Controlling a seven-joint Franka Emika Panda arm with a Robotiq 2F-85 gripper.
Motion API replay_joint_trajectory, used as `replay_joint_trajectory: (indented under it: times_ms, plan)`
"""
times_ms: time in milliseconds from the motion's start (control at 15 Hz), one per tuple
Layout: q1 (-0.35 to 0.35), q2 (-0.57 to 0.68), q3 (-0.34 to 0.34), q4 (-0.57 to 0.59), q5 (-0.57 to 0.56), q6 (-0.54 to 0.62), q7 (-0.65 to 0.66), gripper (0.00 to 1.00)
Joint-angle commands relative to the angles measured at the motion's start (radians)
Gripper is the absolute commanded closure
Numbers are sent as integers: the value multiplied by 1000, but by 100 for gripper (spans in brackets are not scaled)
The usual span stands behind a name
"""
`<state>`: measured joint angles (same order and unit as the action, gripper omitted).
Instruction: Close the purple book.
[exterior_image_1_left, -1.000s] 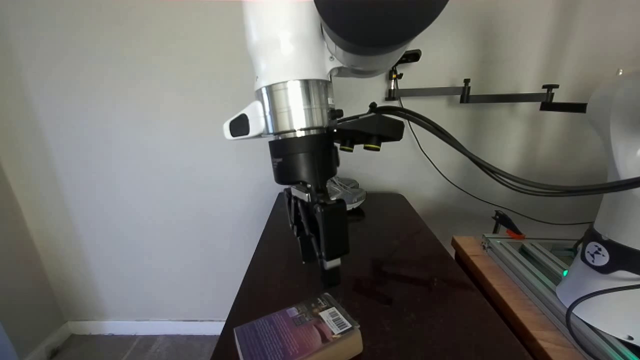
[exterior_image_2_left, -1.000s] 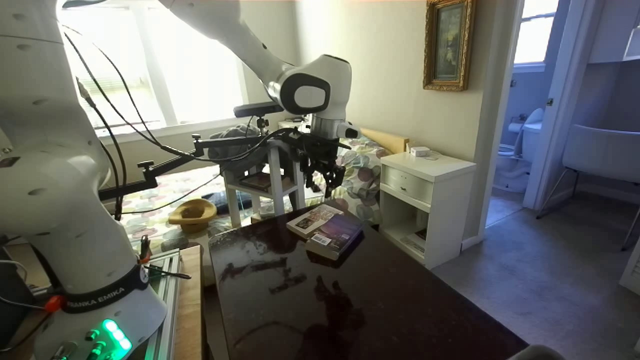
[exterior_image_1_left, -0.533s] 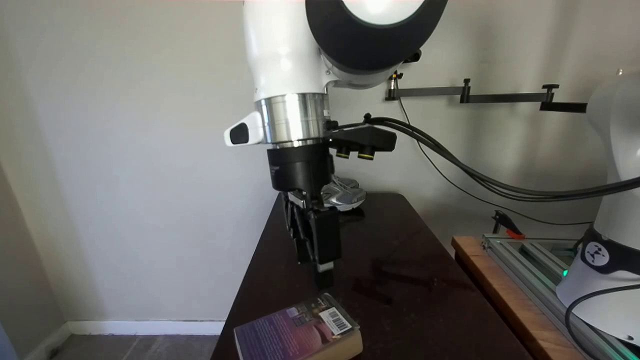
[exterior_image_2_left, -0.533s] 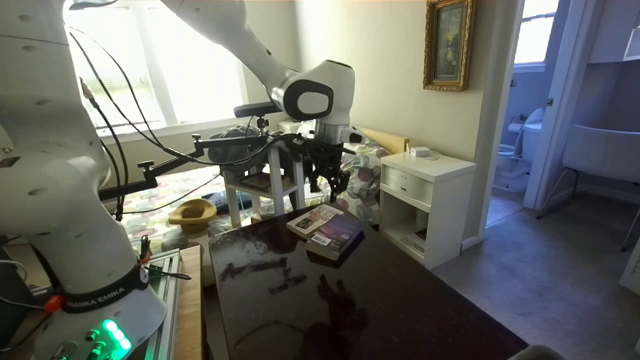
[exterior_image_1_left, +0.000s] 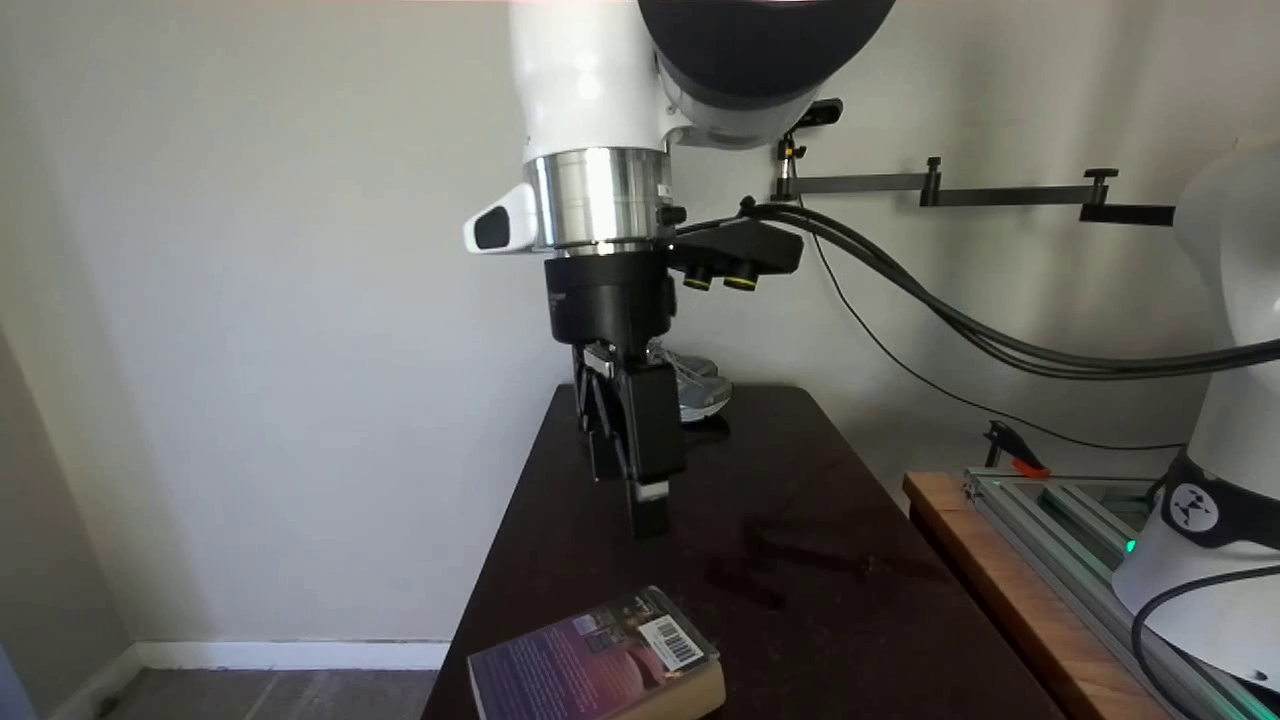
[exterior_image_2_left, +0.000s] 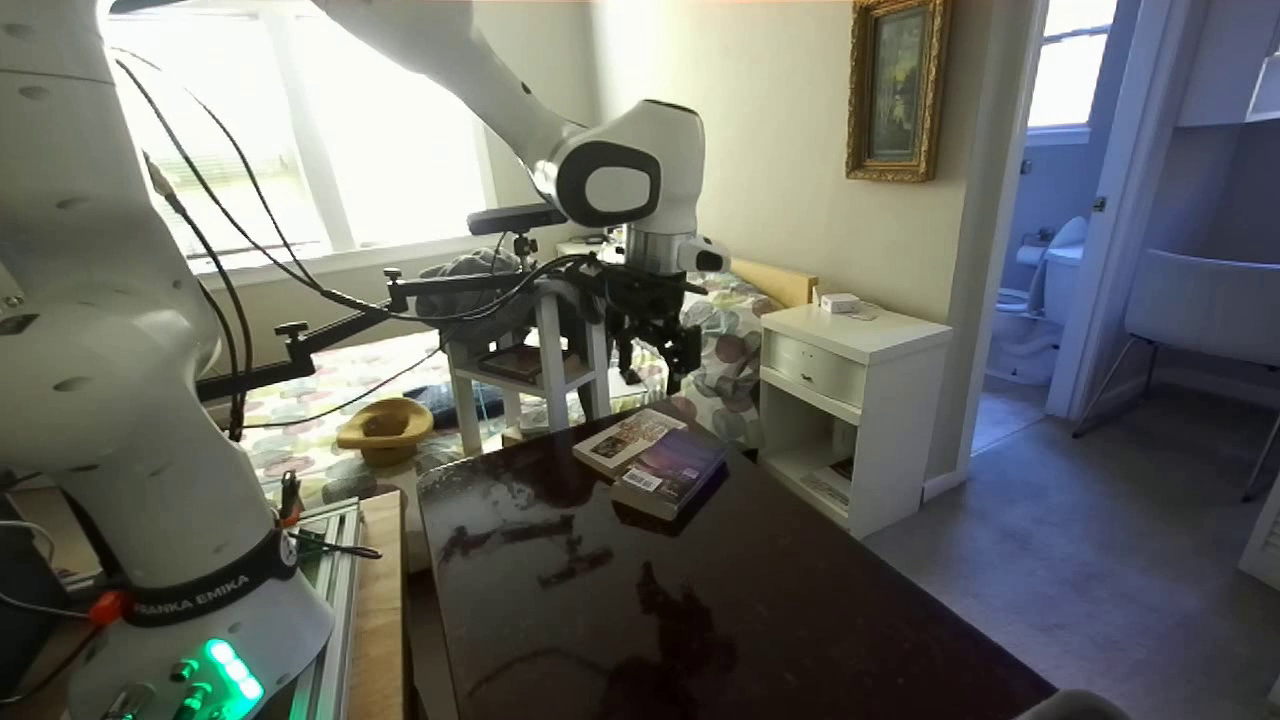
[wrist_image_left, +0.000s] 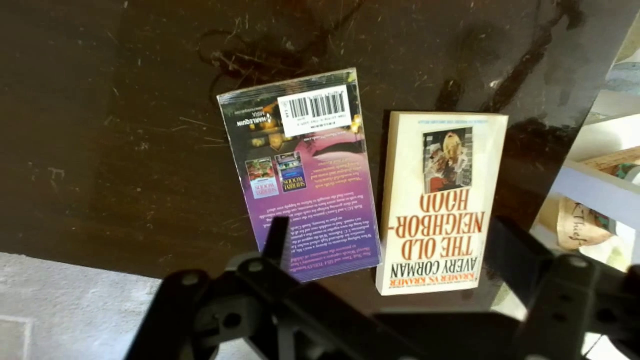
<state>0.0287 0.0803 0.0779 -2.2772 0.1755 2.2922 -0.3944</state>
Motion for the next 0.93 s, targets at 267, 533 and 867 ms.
replay_joint_trajectory:
  times_ms: [267, 533, 867]
  plan:
    - [11, -139, -7, -82, -50, -59, 81, 0]
    - [15, -179, -6, -108, -76, -62, 142, 0]
    - [22, -160, -12, -91, -47, -65, 114, 0]
